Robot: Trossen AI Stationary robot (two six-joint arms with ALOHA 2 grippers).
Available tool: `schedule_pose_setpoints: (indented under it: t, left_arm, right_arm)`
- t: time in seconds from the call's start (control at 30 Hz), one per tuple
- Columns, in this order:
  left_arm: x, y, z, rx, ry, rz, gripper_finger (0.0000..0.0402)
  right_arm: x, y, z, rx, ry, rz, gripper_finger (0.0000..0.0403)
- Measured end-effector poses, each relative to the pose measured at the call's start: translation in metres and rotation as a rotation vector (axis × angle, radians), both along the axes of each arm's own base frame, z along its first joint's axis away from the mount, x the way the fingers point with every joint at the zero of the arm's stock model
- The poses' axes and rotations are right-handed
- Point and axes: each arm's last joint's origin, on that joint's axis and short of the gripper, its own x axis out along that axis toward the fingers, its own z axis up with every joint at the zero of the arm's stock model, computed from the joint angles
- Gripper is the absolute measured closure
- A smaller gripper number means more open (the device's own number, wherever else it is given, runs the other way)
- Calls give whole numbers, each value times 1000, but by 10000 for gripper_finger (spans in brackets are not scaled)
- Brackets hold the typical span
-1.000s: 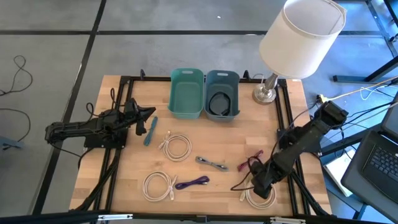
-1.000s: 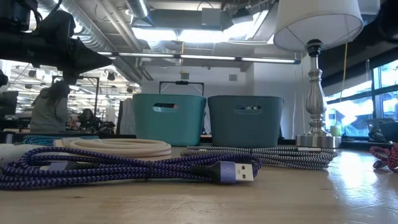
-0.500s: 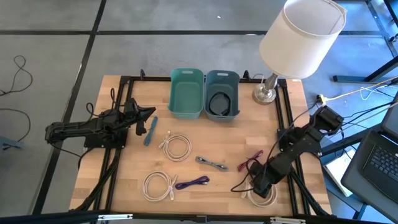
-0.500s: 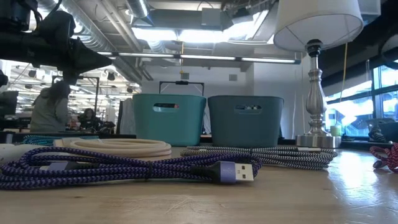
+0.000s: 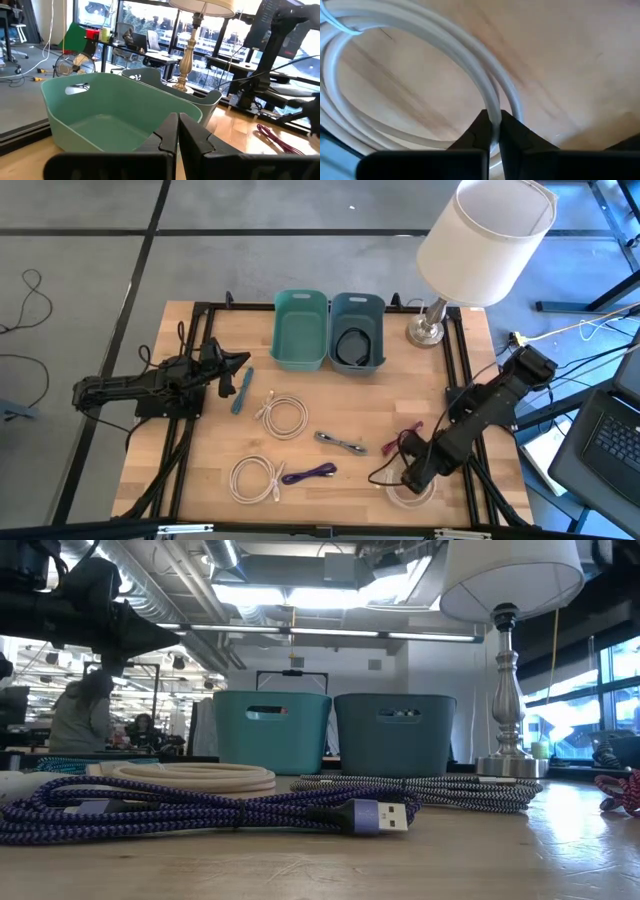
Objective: Pick & Place USB Port
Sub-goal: Put the bottom right white HDMI into the blue bin
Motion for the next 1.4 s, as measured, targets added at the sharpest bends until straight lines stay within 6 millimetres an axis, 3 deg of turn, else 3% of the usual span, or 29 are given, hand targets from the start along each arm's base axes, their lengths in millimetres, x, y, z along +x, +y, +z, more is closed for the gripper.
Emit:
schedule_pose_setpoints:
  t: [0.2,0.33,0.57,0.73,0.9,1.1,1.27,1.4]
  left_arm:
    - [0,0,0,0,0,0,396]
    - [0,0,0,0,0,0,396]
    - [0,0,0,0,0,0,396]
    - [0,0,0,0,0,-4,396]
    - [0,0,0,0,0,-5,396]
    - [0,0,0,-20,-11,-8,396]
    - [0,0,0,-3,-1,-6,396]
    - [0,0,0,-2,-1,-4,396]
  right_arm:
    - [24,-4,56,-220,-241,-99,387]
    - [45,-21,86,-435,-468,-151,387]
    - [103,-74,100,-533,-596,6,387]
    - [135,-132,105,-521,-620,119,387]
    - [137,-199,102,-522,-516,109,387]
    - [127,-258,99,-540,-411,105,387]
    - [126,-292,103,-603,-449,93,387]
    - [126,-303,106,-606,-498,71,387]
